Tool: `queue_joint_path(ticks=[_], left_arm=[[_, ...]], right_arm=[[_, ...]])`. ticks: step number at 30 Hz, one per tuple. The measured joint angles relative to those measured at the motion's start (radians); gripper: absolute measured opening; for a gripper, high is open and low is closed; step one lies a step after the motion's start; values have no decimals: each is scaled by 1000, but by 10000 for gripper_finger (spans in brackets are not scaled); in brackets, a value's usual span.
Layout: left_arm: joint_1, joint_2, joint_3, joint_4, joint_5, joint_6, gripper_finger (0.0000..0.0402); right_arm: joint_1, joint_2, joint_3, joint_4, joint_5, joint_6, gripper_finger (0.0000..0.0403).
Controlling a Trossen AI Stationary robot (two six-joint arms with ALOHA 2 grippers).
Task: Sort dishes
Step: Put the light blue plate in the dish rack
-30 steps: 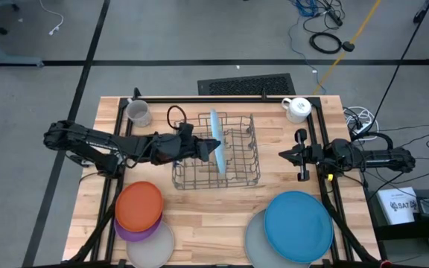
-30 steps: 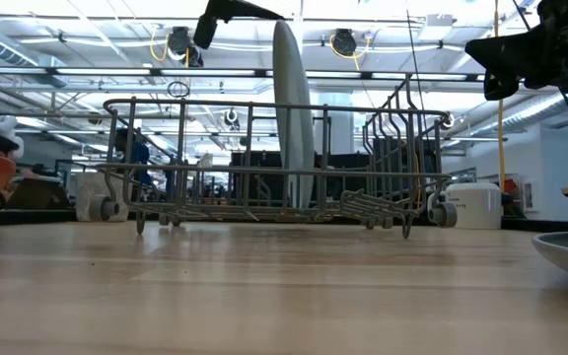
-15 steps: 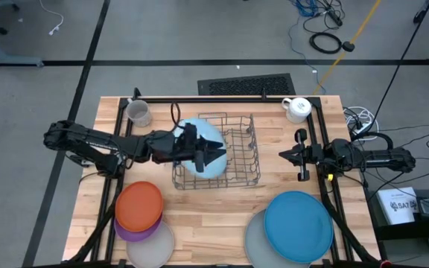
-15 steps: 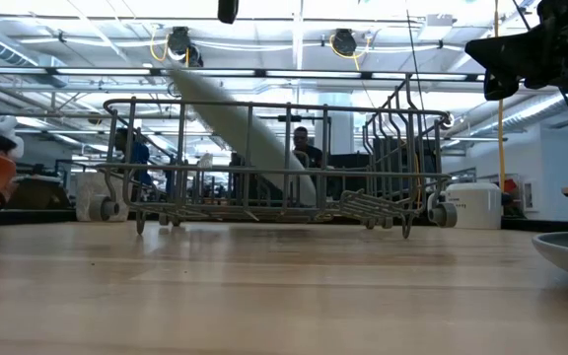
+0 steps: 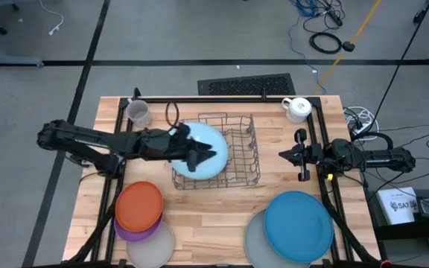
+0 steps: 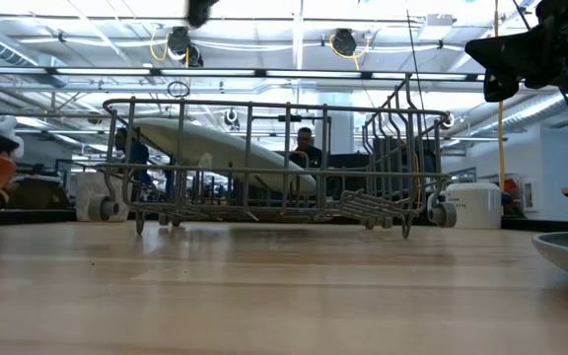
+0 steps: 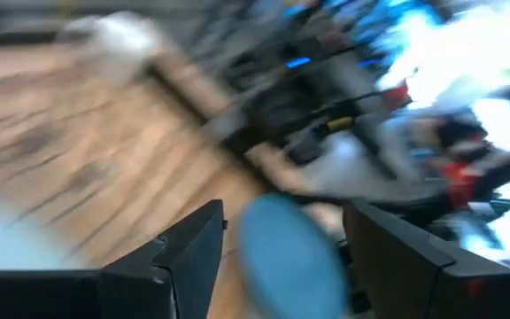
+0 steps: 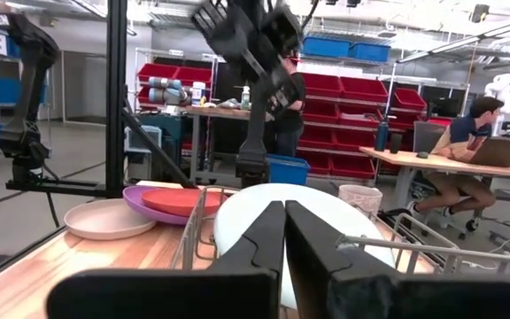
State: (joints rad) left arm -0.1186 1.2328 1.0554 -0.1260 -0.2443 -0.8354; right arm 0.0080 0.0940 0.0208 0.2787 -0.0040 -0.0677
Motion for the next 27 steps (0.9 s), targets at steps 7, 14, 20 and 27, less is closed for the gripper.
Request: queue_joint_path(ticks=[7, 14, 20, 27], left_arm=[[-37, -183, 0, -506, -175, -187, 233], [-77, -292, 0, -958, -235, -408, 194], [-92, -290, -18, -1085, -217, -458, 77], [-92, -277, -170, -1036, -114, -399, 4]], right_arm=[[0, 0, 0, 0, 0, 4, 9], [0, 0, 0, -1, 0, 3, 9], [0, 0, 0, 0, 0, 1, 9], [0, 0, 0, 0, 0, 1, 9]])
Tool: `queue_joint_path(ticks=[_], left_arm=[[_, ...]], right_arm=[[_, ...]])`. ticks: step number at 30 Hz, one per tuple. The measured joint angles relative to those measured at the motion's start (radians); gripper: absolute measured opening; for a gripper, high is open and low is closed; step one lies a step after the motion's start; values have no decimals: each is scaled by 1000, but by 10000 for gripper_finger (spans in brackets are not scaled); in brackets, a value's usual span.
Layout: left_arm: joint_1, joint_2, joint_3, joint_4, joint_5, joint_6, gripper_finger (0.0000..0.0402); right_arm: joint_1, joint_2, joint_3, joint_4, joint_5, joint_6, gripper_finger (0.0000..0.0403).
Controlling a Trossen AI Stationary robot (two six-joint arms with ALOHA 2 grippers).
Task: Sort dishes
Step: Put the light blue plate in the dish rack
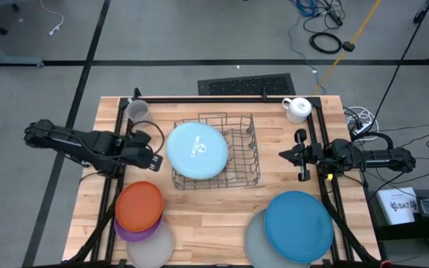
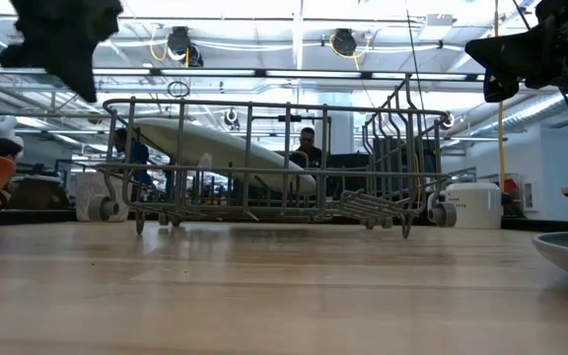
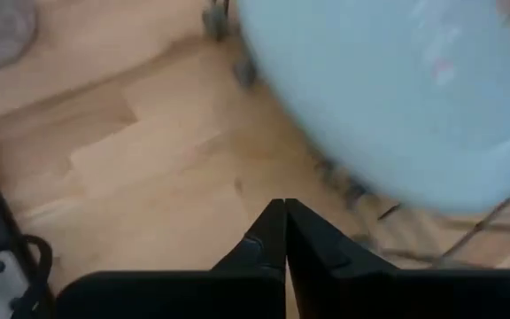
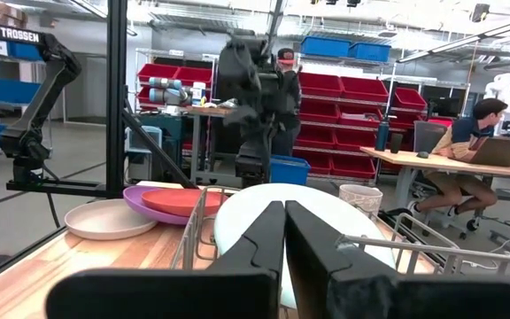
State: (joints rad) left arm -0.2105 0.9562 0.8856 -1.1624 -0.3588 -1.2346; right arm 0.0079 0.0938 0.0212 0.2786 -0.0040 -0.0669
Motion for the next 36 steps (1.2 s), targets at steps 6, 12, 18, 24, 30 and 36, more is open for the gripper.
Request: queue_joint_path(ticks=[6, 12, 18, 24, 30, 36], left_arm=[[0, 1, -120, 158, -26, 136, 2], [29, 1, -191, 267, -110, 230, 2], [77, 1, -234, 407, -129, 337, 1], [97, 0, -224, 526, -157, 445, 1], [100, 1, -222, 610, -165, 492, 1], [100, 1, -222, 686, -176, 520, 1]], right_arm=[[0, 0, 0, 0, 0, 2, 9], [0, 0, 0, 2, 0, 3, 9], [0, 0, 0, 6, 0, 3, 9], [0, 0, 0, 9, 0, 17, 9], [0, 0, 0, 8, 0, 21, 9], [0, 0, 0, 8, 0, 20, 9]])
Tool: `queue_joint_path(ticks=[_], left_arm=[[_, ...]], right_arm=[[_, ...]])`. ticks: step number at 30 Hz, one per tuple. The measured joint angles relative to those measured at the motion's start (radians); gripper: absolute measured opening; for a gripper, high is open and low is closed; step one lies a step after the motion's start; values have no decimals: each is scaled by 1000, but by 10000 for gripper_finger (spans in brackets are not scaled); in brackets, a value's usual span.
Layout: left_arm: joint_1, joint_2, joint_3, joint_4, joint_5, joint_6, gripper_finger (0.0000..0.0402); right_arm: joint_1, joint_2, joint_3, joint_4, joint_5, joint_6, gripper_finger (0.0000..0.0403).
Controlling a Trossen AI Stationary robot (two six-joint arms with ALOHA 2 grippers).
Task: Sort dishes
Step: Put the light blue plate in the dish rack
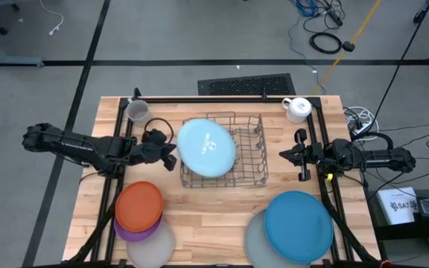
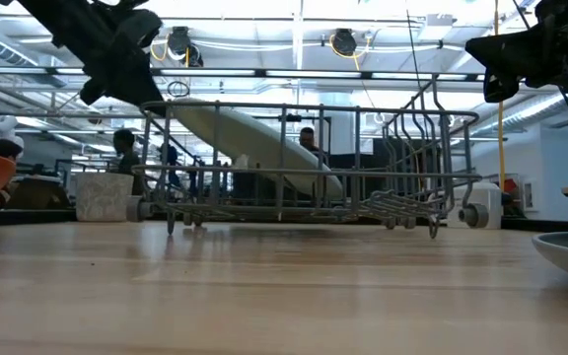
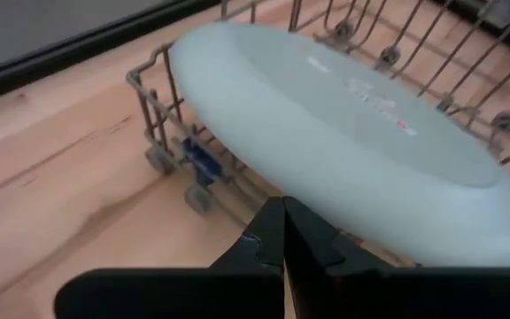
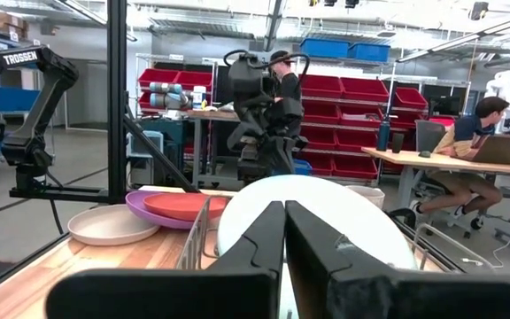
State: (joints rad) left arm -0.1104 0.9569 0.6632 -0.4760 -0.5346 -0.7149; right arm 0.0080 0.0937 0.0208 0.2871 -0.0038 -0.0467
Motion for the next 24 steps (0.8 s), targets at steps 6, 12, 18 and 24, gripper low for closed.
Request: queue_joint_path(ticks=[6, 12, 18, 24], left_arm=[[0, 0, 0, 151, -27, 92, 1], [0, 0, 1, 359, -43, 215, 1], [30, 0, 1, 409, -49, 249, 1], [34, -33, 66, 137, -30, 243, 1]], right_arm=[[0, 0, 0, 0, 0, -1, 9], [0, 0, 0, 0, 0, -2, 9], [0, 0, 0, 0, 0, -2, 9], [0, 0, 0, 0, 0, 16, 9]])
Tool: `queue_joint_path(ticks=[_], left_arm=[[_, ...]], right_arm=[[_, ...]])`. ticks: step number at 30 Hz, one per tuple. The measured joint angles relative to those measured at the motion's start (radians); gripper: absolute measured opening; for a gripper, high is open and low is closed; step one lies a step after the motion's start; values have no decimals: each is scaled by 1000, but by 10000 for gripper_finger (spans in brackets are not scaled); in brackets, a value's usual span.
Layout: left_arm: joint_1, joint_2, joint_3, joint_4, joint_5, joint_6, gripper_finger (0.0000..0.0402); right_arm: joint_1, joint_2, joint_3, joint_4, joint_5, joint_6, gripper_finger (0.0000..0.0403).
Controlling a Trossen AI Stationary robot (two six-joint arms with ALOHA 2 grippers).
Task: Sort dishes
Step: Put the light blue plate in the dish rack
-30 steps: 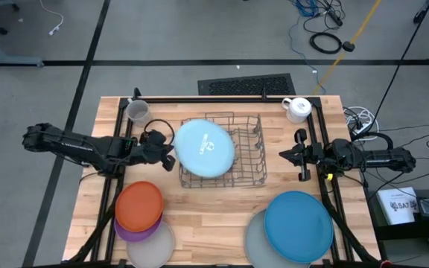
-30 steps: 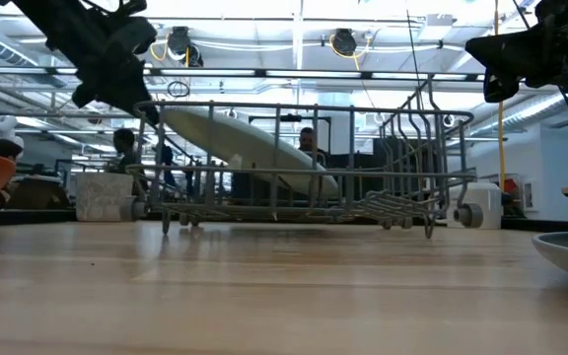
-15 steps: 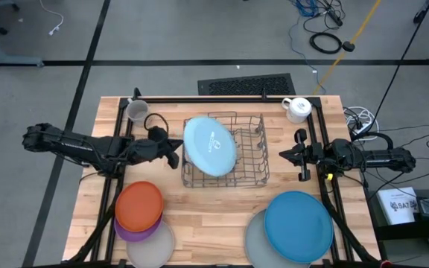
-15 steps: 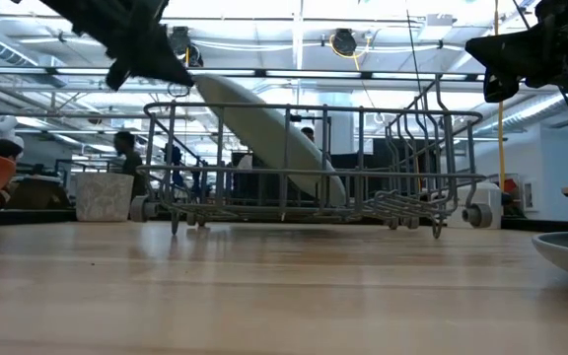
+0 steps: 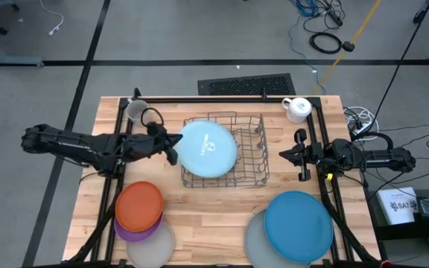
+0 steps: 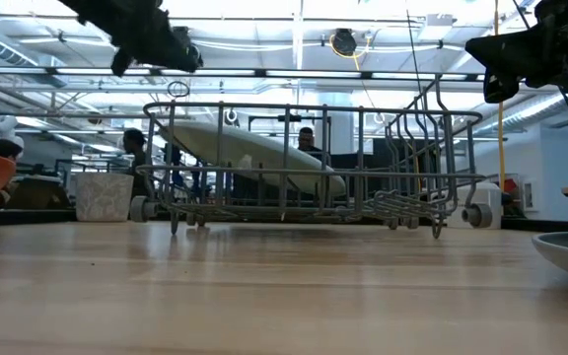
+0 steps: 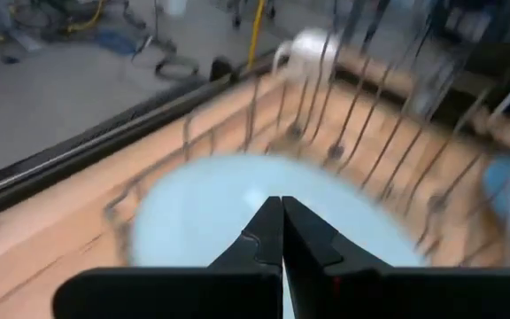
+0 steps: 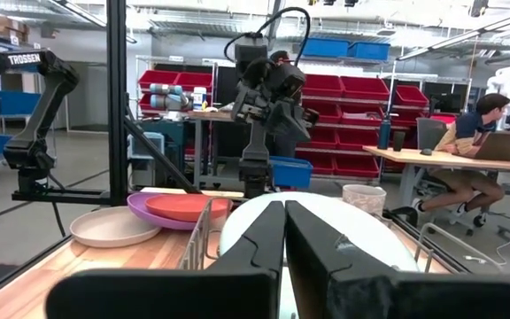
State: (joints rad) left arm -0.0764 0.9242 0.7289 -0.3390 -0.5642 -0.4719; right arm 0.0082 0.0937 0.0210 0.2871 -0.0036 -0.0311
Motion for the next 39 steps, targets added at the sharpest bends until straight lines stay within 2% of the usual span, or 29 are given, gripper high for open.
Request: queue_joint_path(ticks=[4, 6, 9, 18, 23, 34, 39], left_arm=[[14, -2, 66, -411, 37, -107, 1], [23, -3, 68, -498, 84, -125, 1], [35, 21, 47, -544, 134, -125, 1], [75, 201, 12, -338, 187, -8, 1], [96, 281, 12, -290, 194, 17, 1], [99, 277, 70, -230, 162, 76, 1], [113, 279, 80, -120, 169, 124, 1]], right_arm=[[0, 0, 0, -1, 0, -6, 9], [0, 0, 0, 0, 2, -16, 9], [0, 0, 0, -1, 4, -30, 9], [0, 0, 0, 0, 3, -24, 9], [0, 0, 0, 0, 1, -9, 9], [0, 0, 0, -1, -1, -10, 9], [0, 0, 0, 0, 3, -10, 9]])
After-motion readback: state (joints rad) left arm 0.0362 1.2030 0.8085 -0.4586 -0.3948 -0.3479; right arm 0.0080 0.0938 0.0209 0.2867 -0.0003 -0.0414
